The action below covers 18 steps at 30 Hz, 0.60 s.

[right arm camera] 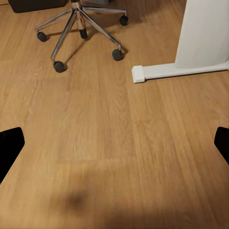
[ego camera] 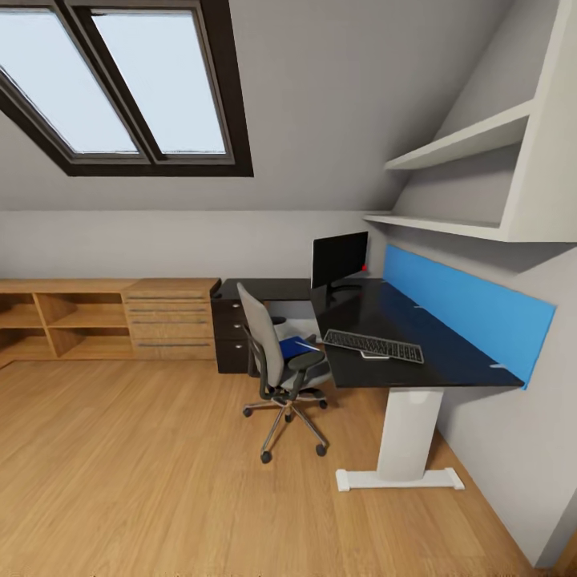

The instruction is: In the bedroom, organize the workspace by keeping the computer under the desk, ensuring the monitor is on the desk, placing the keyboard on the desk next to the monitor, placing the mouse on the desk next to the keyboard, moving the folder from the swivel chair onto the desk next to the mouse, stacking the notebook on top of the folder with the pen on top of the notebook, and positioning the swivel chair next to the desk.

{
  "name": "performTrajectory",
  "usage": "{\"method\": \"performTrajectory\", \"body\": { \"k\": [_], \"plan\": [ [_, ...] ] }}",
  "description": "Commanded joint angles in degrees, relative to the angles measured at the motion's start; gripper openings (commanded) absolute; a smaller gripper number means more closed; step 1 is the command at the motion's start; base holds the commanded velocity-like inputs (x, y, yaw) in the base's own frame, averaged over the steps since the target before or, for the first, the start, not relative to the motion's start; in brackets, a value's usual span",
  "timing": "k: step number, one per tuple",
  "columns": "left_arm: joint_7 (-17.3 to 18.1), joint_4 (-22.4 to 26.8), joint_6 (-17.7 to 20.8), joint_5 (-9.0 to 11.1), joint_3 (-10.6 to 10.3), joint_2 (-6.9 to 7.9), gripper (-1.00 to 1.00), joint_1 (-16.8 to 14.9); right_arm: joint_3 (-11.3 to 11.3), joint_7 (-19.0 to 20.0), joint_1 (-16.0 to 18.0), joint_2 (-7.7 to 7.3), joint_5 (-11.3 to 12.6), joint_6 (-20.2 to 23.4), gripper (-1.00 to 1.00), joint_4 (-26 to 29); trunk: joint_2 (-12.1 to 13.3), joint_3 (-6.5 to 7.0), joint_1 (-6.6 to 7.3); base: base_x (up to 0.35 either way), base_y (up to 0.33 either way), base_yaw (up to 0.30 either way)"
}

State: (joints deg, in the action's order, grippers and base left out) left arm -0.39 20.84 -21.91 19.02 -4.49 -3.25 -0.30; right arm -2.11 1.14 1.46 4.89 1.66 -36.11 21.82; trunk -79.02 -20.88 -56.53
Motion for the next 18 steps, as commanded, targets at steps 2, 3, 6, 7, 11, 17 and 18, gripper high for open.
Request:
{"method": "performTrajectory", "body": {
  "k": [2,3,6,7,11,17,18],
  "plan": [
    [0.0,0.0,-0.3,0.6,-0.4,0.04,1.0,0.0,-0.2,0.1,0.0,0.04,0.2,-0.2,1.0,0.0,-0.9,-0.62,-0.44,0.0,0.0,0.0],
    [0.0,0.0,-0.3,0.6,-0.4,0.05,1.0,0.0,-0.2,0.1,0.0,0.04,0.2,-0.2,1.0,0.0,-1.3,-0.89,-0.66,0.0,0.0,0.0],
    [0.0,0.0,-0.3,0.6,-0.4,0.04,1.0,0.0,-0.1,0.1,0.0,0.03,0.2,-0.2,1.0,0.0,-2.5,-1.7,-1.32,0.0,0.0,0.0],
    [0.0,0.0,-0.3,0.6,-0.4,0.06,1.0,0.0,-0.1,0.1,0.0,0.03,0.1,-0.2,1.0,0.0,-2.9,-1.98,-1.54,0.0,0.0,0.0],
    [0.0,0.0,-0.3,0.6,-0.4,0.06,1.0,0.0,-0.2,0.1,0.0,0.03,0.1,-0.2,1.0,0.0,-4.5,-3.07,-2.42,0.0,0.0,0.0],
    [0.0,0.0,-0.3,0.6,-0.4,0.06,1.0,0.0,-0.1,0.1,0.0,0.03,0.1,-0.2,1.0,0.0,-6.9,-4.7,-3.74,0.0,0.0,0.0],
    [0.0,0.0,-0.3,0.6,-0.4,0.06,1.0,0.0,-0.1,0.1,0.0,0.03,0.1,-0.2,1.0,0.0,-7.3,-4.97,-3.96,0.0,0.0,0.0]
  ]
}}
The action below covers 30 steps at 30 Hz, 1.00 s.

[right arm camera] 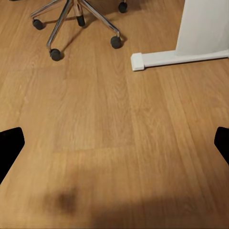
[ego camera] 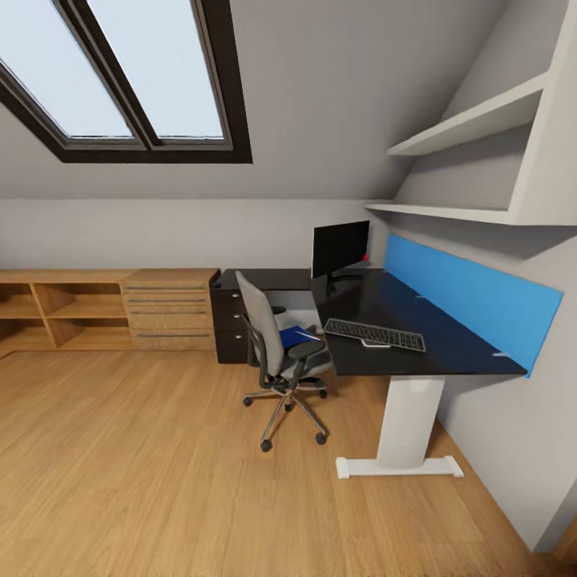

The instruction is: In the bedroom, organize the workspace by keeping the computer under the desk, ensuring the monitor is on the desk, placing the keyboard on the desk next to the monitor, placing the mouse on the desk next to the keyboard, moving the folder from the swivel chair onto the desk next to the mouse, stacking the notebook on top of the folder with the pen on top of the notebook, and positioning the swivel chair next to the desk.

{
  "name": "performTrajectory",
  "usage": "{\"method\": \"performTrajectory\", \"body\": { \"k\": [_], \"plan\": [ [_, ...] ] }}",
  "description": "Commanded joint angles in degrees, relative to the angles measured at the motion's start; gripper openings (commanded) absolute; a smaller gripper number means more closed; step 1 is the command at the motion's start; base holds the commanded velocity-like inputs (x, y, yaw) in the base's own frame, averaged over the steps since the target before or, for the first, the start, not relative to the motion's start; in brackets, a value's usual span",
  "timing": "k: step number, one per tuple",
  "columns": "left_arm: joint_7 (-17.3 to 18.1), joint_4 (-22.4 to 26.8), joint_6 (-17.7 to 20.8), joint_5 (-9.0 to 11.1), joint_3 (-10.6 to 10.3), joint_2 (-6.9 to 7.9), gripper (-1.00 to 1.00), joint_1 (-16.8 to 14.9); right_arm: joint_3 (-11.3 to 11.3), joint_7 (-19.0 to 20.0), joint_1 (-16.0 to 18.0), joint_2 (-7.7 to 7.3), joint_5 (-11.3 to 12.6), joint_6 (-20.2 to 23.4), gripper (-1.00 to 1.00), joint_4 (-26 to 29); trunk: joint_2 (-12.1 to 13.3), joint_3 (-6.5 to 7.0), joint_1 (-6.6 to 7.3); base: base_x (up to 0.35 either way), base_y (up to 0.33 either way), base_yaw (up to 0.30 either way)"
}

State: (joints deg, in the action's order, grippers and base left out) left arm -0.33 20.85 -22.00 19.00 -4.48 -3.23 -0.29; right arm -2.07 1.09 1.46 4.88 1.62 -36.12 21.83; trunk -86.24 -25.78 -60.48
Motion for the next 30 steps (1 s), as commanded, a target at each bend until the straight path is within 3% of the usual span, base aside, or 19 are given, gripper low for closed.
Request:
{"method": "performTrajectory", "body": {
  "k": [1,18,26,30],
  "plan": [
    [0.0,0.0,-0.2,0.6,-0.4,0.03,1.0,0.0,-0.2,0.1,0.0,0.04,0.1,-0.2,1.0,0.0,-0.4,-0.34,-0.22,0.0,0.0,0.0],
    [-0.1,0.0,0.0,1.0,-0.4,-0.01,1.0,-0.1,-0.1,0.1,0.0,-0.16,-0.1,-0.1,1.0,0.2,-7.3,-4.17,-3.96,0.0,0.0,0.0],
    [0.0,0.3,2.0,6.0,-0.4,-0.03,1.0,-0.7,-0.1,-1.3,0.0,-0.08,-0.1,0.8,1.0,3.8,-10.5,-5.61,-5.71,0.0,0.0,0.0],
    [0.0,1.2,4.8,7.1,-0.4,-0.12,1.0,-1.9,-0.1,-2.2,0.2,0.0,-0.9,4.6,1.0,6.1,-12.1,-6.33,-6.59,0.0,0.0,0.0]
  ]
}}
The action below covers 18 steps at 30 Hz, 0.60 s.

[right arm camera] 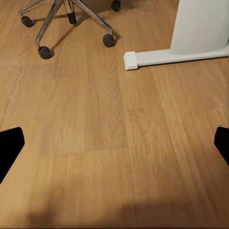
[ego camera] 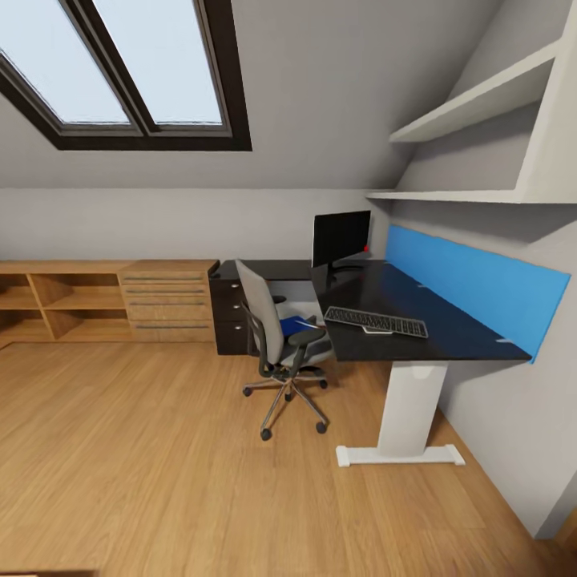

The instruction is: In the bedroom, organize the workspace by keeping the computer under the desk, ensuring the monitor is on the desk, placing the keyboard on the desk next to the monitor, placing the mouse on the desk next to the keyboard, moving the folder from the swivel chair onto the desk next to the mouse, stacking the notebook on top of the folder with the pen on top of the notebook, and positioning the swivel chair next to the desk.

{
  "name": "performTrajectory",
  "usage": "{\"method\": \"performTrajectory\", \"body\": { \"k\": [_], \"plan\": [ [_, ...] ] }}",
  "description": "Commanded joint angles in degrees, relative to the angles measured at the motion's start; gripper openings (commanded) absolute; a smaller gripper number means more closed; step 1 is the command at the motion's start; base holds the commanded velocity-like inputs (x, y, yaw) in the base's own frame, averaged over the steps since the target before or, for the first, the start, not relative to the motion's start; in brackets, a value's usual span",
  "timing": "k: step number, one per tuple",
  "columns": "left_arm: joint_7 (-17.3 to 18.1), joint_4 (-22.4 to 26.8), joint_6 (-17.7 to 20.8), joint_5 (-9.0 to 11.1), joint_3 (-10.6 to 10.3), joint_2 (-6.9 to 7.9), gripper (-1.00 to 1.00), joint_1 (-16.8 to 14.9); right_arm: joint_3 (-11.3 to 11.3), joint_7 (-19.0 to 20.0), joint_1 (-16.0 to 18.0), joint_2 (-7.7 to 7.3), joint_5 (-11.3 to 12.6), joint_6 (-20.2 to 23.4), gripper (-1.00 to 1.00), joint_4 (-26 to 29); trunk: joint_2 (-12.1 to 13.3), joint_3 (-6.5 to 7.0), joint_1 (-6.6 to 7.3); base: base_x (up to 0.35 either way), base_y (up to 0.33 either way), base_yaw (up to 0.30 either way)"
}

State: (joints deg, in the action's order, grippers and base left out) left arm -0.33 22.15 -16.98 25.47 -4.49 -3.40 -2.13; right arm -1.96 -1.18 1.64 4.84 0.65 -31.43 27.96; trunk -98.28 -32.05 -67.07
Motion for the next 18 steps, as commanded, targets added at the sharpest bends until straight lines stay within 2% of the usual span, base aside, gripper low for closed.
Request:
{"method": "performTrajectory", "body": {
  "k": [1,4,7,13,18],
  "plan": [
    [-0.1,0.2,0.4,0.7,-0.4,0.03,1.0,-0.2,-0.2,-0.1,0.2,0.05,-0.3,1.1,1.0,0.4,-0.4,-0.25,-0.22,0.0,0.0,0.0],
    [-0.1,2.2,2.8,0.9,-0.5,-0.01,1.0,-0.6,-0.2,-0.4,1.2,0.06,-1.4,5.7,1.0,2.0,-1.6,-0.78,-0.88,0.0,0.0,0.0],
    [-0.6,4.0,4.6,1.0,-0.5,0.02,1.0,-0.7,-0.2,-0.8,2.1,0.06,-1.8,8.2,1.0,3.7,-2.8,-1.32,-1.54,0.0,0.0,0.0],
    [-3.9,8.2,8.8,1.0,-0.5,0.05,1.0,-1.8,-0.2,-2.8,4.6,0.11,-2.1,13.0,1.0,7.5,-5.3,-2.4,-2.86,0.0,0.0,0.0],
    [-5.3,10.0,12.4,1.0,-0.5,0.09,1.0,-5.0,-0.2,-3.4,9.8,0.81,-2.2,16.8,1.0,8.1,-7.3,-3.3,-3.95,0.0,0.0,0.0]
  ]
}}
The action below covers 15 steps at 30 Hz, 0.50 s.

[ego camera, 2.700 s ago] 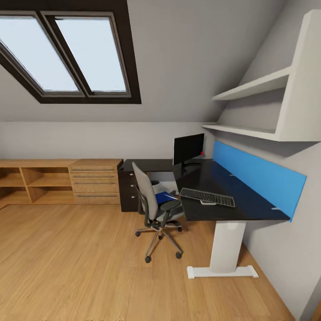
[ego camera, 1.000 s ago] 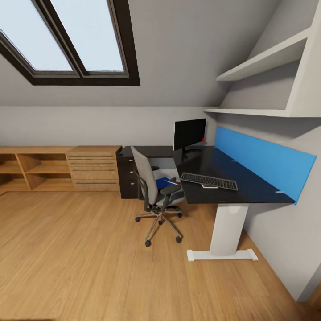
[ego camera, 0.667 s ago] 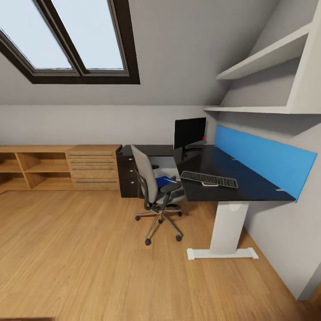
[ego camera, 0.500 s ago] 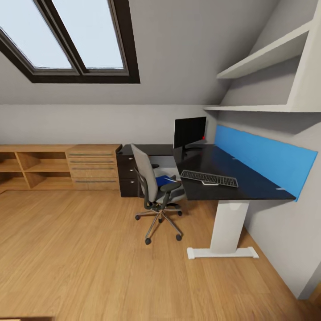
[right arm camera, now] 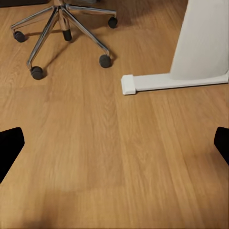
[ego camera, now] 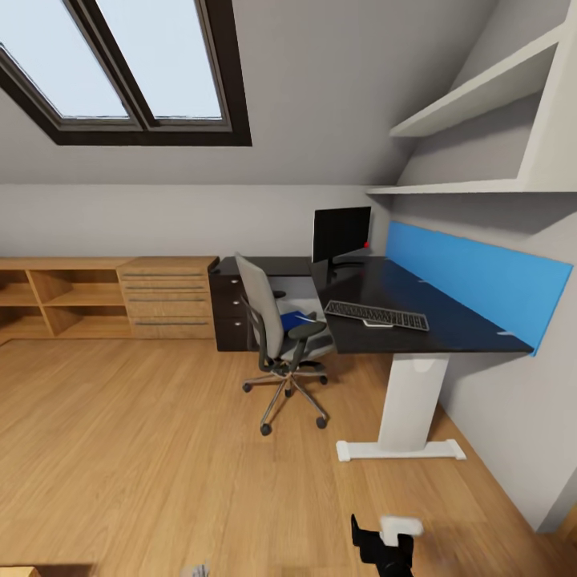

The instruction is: In the bedroom, organize the workspace by keeping the computer under the desk, ensuring the monitor is on the desk, placing the keyboard on the desk next to the monitor, placing the mouse on the desk next to the keyboard, moving the folder from the swivel chair onto the desk next to the mouse, stacking the notebook on top of the folder with the pen on top of the notebook, and positioning the swivel chair next to the desk.

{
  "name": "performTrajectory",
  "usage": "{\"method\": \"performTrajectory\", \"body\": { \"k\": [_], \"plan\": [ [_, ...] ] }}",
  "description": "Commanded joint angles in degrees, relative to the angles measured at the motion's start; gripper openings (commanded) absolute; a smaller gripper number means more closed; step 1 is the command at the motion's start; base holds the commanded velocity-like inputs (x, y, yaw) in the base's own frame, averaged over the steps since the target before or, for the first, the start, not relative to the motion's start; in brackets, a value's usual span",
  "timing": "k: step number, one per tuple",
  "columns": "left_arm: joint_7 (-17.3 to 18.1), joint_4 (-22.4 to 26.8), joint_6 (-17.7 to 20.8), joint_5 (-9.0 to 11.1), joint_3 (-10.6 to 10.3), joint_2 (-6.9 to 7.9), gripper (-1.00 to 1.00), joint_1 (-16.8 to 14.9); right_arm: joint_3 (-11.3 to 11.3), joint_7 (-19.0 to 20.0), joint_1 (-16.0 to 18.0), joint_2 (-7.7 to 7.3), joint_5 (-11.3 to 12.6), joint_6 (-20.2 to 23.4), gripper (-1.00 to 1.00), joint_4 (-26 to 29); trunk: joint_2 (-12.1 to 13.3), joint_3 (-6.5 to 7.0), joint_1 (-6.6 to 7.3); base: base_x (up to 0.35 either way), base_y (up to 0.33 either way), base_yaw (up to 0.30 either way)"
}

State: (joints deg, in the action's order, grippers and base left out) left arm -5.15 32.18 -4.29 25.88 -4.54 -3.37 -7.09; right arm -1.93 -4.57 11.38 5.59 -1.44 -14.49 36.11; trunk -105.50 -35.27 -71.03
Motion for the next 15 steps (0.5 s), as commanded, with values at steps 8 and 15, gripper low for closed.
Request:
{"method": "performTrajectory", "body": {
  "k": [8,15],
  "plan": [
    [-1.0,0.6,4.2,0.7,-0.5,0.12,1.0,-6.6,-0.2,-0.2,10.7,0.68,-0.2,5.9,1.0,-4.0,-3.3,-1.51,-1.76,0.0,0.0,0.0],
    [-1.0,0.4,5.3,0.8,-0.4,0.12,1.0,-9.3,-0.1,-0.3,16.7,0.93,-0.1,7.1,1.0,-6.1,-6.1,-2.76,-3.29,0.0,0.0,0.0]
  ]
}}
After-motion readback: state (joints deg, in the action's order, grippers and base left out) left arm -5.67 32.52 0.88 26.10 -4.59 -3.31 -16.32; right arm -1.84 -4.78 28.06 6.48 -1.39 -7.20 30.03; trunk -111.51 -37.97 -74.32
